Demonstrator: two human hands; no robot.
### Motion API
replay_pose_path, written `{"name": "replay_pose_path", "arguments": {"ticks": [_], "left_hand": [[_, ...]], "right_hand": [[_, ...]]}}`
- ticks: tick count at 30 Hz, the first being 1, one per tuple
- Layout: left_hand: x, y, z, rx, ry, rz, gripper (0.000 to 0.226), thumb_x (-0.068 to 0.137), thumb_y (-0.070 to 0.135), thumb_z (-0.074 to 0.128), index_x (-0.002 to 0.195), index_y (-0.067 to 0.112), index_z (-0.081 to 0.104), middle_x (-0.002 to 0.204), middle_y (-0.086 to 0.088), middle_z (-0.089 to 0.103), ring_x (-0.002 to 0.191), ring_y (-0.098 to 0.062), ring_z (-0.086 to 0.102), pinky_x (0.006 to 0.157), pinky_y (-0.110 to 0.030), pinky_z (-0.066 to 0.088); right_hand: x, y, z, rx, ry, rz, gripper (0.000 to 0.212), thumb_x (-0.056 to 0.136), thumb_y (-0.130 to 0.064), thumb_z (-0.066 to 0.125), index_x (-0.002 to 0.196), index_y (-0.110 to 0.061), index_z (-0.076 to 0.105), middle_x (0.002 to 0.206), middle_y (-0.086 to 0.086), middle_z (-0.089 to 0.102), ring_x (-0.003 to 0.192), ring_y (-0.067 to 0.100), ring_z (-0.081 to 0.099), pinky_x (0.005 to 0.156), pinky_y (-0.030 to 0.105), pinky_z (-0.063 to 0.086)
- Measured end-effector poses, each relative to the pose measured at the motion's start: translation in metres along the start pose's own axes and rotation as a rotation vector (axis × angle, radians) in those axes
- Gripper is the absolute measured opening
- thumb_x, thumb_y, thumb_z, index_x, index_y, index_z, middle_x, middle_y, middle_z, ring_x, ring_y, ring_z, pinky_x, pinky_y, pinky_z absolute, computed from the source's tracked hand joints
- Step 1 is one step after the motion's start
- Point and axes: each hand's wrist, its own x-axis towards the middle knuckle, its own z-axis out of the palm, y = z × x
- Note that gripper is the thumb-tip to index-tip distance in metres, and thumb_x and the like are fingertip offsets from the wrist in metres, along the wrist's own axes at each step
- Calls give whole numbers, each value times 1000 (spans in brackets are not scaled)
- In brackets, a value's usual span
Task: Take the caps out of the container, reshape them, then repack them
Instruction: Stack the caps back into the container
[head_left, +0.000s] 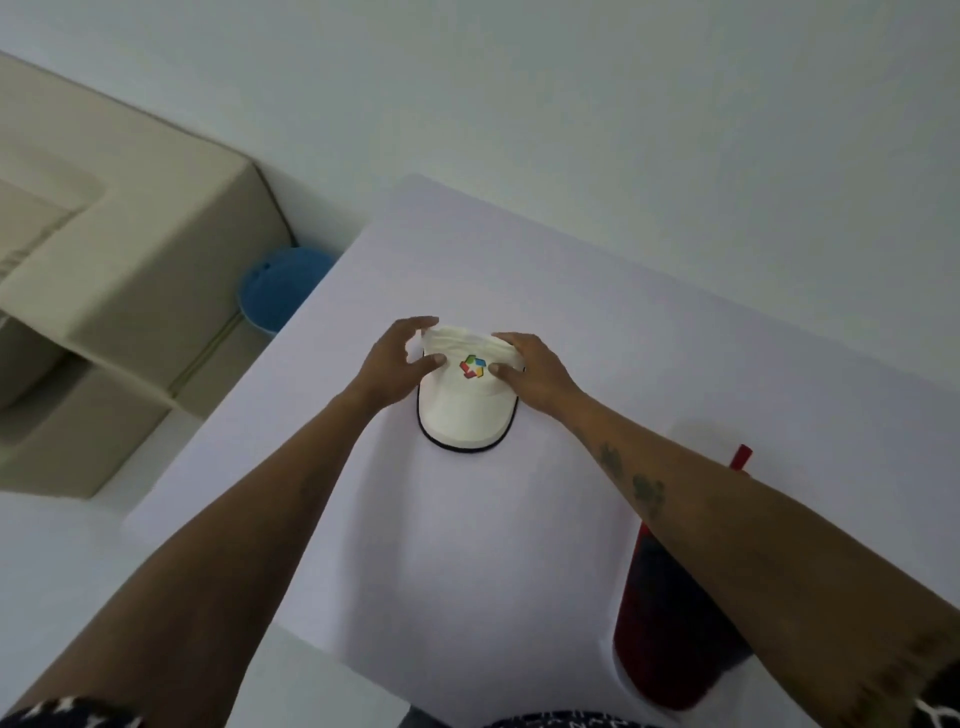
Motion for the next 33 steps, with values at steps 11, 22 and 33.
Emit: {"name": "replay_pose_path", "arguments": {"ticks": [11, 22, 33], "left_hand": [[7, -4, 19, -9, 65, 44, 14, 88, 18, 65, 93, 6, 61, 92, -3, 62, 86, -18, 54, 79, -30, 42], [9, 122, 41, -82, 15, 304, 13, 85, 17, 67, 90, 6, 62, 89, -2, 64, 85, -16, 58, 77, -25, 44], [-31, 254, 172, -293, -190, 423, 52, 85, 19, 70, 131, 15, 46, 138, 1, 46, 126, -10, 41, 91, -24, 41]], "right_hand": [[-1, 8, 11, 65, 94, 58, 32, 90, -17, 61, 121, -8, 62, 116, 13, 63, 106, 26, 58, 83, 23, 39], [-68, 4, -94, 63, 424, -31, 14, 90, -9, 58, 97, 0, 66, 93, 14, 66, 80, 16, 53, 62, 4, 35], [-213, 81, -229, -114, 972, 50, 12, 89, -1, 57, 96, 4, 66, 91, 17, 64, 80, 17, 53, 66, 1, 31]]}}
